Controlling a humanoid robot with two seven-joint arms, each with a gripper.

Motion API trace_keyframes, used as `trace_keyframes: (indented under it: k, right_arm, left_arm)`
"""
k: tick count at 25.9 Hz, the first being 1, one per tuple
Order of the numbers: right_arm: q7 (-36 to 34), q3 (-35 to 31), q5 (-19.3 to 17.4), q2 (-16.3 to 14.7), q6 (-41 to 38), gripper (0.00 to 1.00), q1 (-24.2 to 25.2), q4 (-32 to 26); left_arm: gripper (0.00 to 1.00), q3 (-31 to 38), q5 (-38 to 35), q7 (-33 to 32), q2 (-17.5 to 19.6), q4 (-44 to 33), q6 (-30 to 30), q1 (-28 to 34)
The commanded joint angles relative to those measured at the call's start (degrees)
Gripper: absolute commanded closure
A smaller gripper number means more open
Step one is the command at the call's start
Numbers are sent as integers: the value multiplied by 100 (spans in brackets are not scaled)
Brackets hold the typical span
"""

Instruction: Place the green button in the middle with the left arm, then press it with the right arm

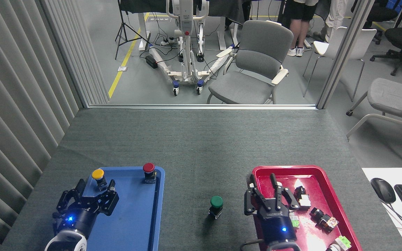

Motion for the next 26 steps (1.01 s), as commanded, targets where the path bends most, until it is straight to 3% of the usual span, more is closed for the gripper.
trace_keyframes:
  k: [1,6,13,19,26]
  right_arm:
    - [-16,-330,-29,-209,24,0,396,-340]
    - [19,-479,-29,-279,-2,0,757,-463]
    - [98,-479,41,-244,-160,0,800,-428]
    - [1021,-471,200,-235,-143,0,757,-428]
    - [916,-497,200,-227,-160,0,704,-428]
  left_arm:
    - [0,2,10,16,0,1,10,-9]
    - [0,2,36,34,0,-8,10,-9]
    - [0,11,265,60,0,-8,1,0]
    - [0,11,265,60,9,-8,1,9]
    - [1,72,273,60,18,1,28,35]
